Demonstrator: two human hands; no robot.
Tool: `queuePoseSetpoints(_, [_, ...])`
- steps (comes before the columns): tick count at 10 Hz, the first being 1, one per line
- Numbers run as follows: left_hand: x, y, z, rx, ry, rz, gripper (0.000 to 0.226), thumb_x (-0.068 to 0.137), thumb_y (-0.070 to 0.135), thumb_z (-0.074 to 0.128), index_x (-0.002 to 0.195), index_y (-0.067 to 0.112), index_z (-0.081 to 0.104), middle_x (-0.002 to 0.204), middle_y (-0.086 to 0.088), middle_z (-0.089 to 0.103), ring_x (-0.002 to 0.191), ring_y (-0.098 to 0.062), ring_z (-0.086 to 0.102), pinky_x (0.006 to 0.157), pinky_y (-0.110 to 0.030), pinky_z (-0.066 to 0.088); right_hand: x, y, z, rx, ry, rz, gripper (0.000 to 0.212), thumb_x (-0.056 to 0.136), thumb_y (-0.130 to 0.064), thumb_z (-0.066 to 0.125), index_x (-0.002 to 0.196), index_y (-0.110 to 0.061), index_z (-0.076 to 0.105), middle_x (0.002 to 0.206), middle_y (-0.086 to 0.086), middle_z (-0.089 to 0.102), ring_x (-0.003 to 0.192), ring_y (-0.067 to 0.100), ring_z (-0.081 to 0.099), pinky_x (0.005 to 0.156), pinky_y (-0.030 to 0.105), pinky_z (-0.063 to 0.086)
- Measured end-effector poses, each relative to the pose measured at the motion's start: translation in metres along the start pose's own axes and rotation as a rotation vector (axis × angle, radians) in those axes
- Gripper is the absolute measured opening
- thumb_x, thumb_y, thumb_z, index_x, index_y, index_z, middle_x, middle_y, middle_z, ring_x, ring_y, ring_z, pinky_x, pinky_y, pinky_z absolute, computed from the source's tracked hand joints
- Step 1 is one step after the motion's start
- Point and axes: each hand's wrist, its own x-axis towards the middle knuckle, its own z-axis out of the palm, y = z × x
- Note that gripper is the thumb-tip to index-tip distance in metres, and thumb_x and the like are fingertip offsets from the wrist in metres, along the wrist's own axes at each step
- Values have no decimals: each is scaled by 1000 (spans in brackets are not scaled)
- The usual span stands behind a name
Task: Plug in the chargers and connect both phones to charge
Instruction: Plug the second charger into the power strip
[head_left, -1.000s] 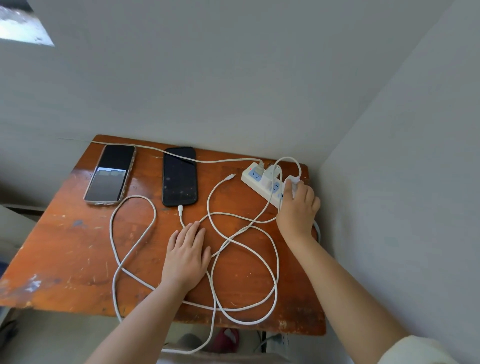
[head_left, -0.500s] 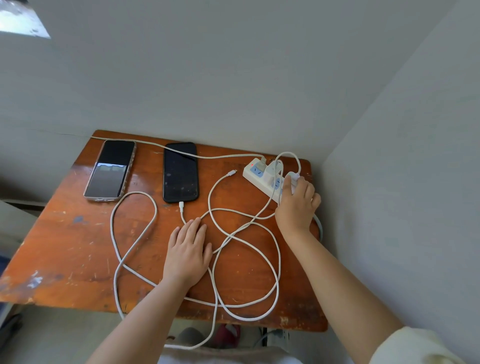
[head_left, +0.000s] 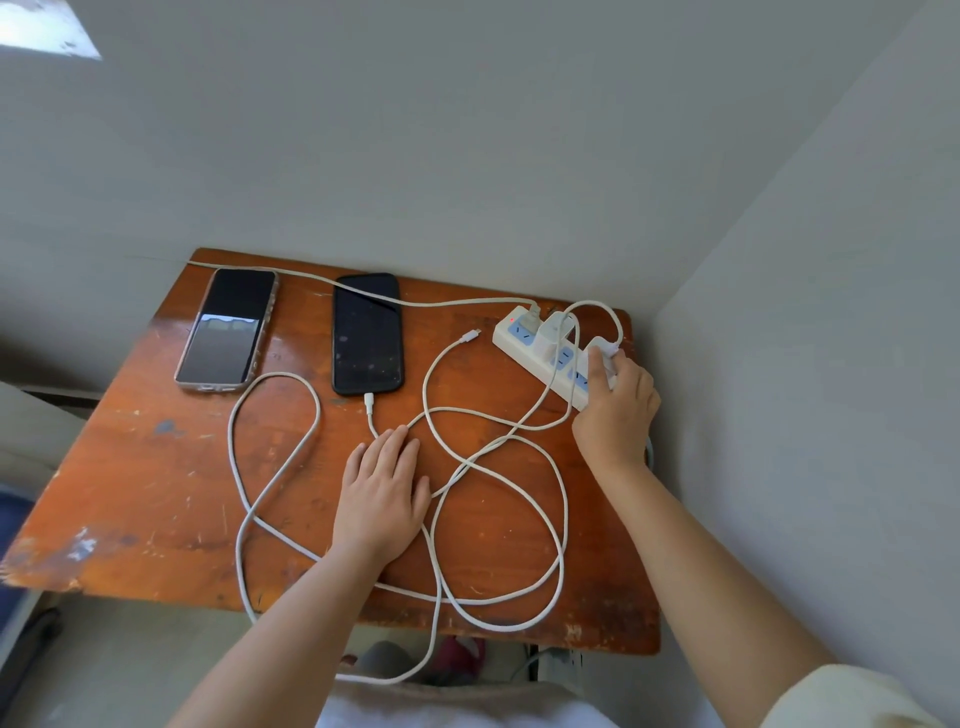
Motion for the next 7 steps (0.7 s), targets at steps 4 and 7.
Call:
queuePoseSetpoints(4, [1, -2, 4, 31, -37, 16, 53, 95, 41, 24, 143, 20, 13, 155, -2, 10, 142, -17, -1, 108, -31, -11, 8, -2, -5, -89, -22, -43, 65, 85, -11, 63, 140, -9, 28, 139, 24, 35, 127, 35, 31, 103, 44, 31])
queuePoseSetpoints(7, [2, -2, 5, 30, -38, 15, 53, 95, 41, 24, 142, 20, 14, 155, -2, 11, 142, -17, -1, 108, -32, -11, 4, -10, -1, -70, -4, -23, 61, 88, -12, 60, 140, -8, 28, 137, 24, 36, 127, 35, 32, 104, 43, 33])
